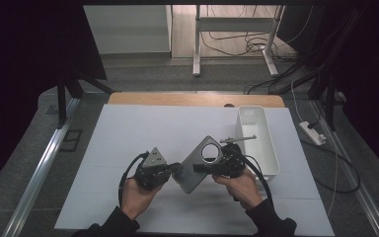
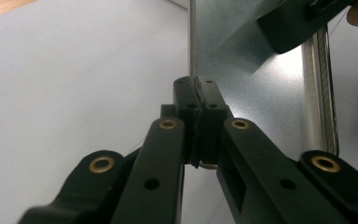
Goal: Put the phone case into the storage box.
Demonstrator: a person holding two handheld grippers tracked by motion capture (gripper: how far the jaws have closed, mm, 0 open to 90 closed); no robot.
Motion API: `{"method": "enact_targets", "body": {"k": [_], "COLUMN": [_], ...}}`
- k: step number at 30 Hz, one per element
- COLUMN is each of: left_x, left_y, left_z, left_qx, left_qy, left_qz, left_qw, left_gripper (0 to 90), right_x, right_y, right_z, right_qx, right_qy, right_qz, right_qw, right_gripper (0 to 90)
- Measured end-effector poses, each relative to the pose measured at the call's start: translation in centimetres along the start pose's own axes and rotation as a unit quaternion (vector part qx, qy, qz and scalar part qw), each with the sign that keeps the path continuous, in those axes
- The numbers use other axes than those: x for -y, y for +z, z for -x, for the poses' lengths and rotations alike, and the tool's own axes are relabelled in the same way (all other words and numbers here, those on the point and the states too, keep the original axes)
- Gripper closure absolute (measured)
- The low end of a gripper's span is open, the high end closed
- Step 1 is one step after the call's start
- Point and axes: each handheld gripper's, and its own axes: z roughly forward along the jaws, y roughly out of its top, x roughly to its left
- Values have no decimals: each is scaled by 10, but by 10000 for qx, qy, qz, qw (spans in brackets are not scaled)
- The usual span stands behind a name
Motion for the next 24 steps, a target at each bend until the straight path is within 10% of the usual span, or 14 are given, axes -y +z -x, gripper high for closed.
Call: {"method": "enact_targets", "body": {"k": [8,20,24], "left_x": [0,2,1], "left_y": [-2,0,-2], "left_z": [0,-2,-7], "left_qx": [-12,205,287], "left_qy": [40,18,-165], "left_qz": [59,59,157], "left_qw": [10000,9998,9993], "left_gripper": [889,850,649], "right_x": [0,1,2], "right_y": [0,-2,-3], "right_z": [1,3,2], "right_qx": [-435,-802,-723], "right_qy": [252,735,661], "right_qz": [136,233,241], "right_qw": [9986,9938,9949], "right_gripper": [737,856,856]}}
